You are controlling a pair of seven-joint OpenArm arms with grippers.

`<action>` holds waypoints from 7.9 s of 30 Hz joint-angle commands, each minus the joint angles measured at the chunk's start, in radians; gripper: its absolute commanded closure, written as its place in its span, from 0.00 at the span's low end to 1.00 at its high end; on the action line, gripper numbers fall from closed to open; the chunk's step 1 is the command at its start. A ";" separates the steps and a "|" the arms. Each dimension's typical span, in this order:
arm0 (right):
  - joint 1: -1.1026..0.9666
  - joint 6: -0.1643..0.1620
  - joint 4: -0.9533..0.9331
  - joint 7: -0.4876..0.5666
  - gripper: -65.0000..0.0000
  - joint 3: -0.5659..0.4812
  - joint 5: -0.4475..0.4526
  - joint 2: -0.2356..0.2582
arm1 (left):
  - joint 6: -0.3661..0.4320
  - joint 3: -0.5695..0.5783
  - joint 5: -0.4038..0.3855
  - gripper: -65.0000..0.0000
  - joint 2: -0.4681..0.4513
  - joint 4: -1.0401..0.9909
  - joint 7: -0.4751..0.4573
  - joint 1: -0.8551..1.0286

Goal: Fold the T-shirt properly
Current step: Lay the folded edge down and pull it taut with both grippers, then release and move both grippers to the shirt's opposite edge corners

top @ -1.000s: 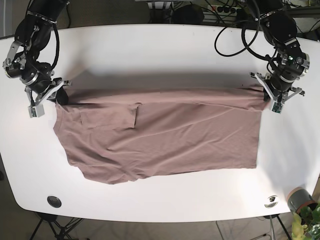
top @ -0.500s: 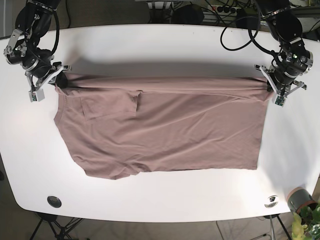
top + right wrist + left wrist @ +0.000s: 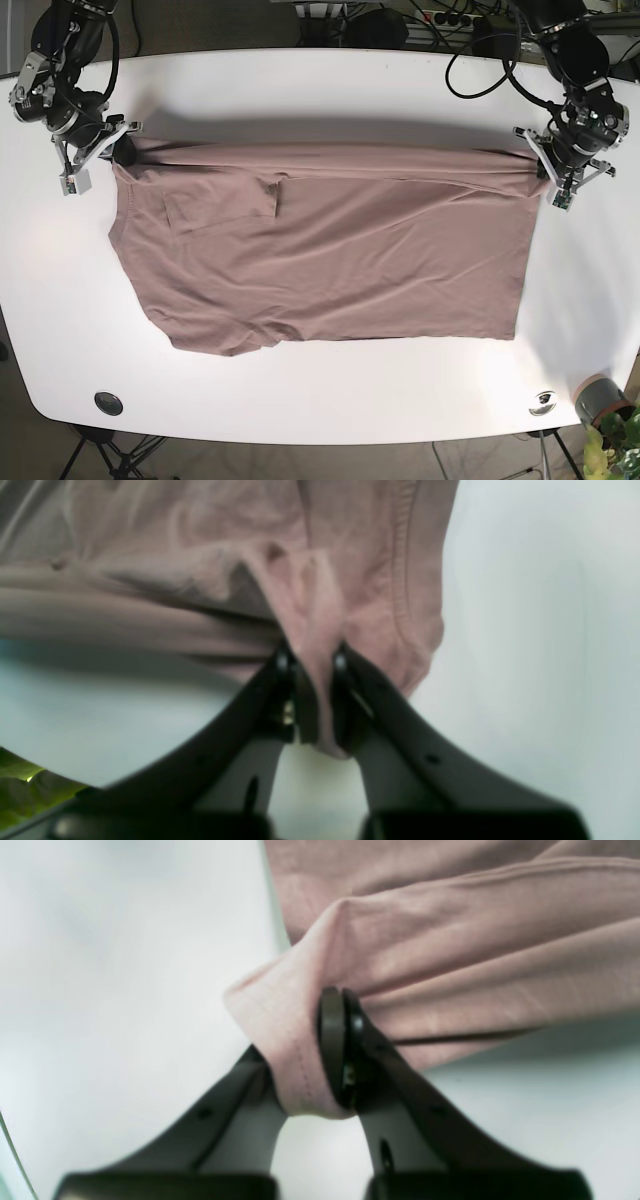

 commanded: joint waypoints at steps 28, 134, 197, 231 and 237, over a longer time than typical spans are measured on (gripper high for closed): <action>0.051 -0.001 0.024 0.022 0.22 0.029 -0.050 0.023 | 0.008 -0.045 -0.247 0.36 -0.085 -0.001 -0.007 -0.058; -0.249 0.062 0.177 0.152 0.29 0.036 -0.044 -0.028 | 0.008 -0.253 -0.255 0.46 -0.044 0.220 -0.016 0.312; 0.827 0.062 -1.056 0.677 0.30 -0.467 -0.443 0.037 | 0.318 0.005 -0.247 0.46 -0.038 -0.090 -0.303 -0.188; 0.772 0.051 -1.015 0.650 0.96 -0.481 -0.452 -0.028 | 0.407 0.031 0.074 0.21 -0.044 -0.607 -0.317 -0.596; 0.772 0.051 -1.015 0.648 0.96 -0.481 -0.452 -0.029 | 0.407 0.146 0.072 0.20 -0.081 -0.827 -0.437 -0.676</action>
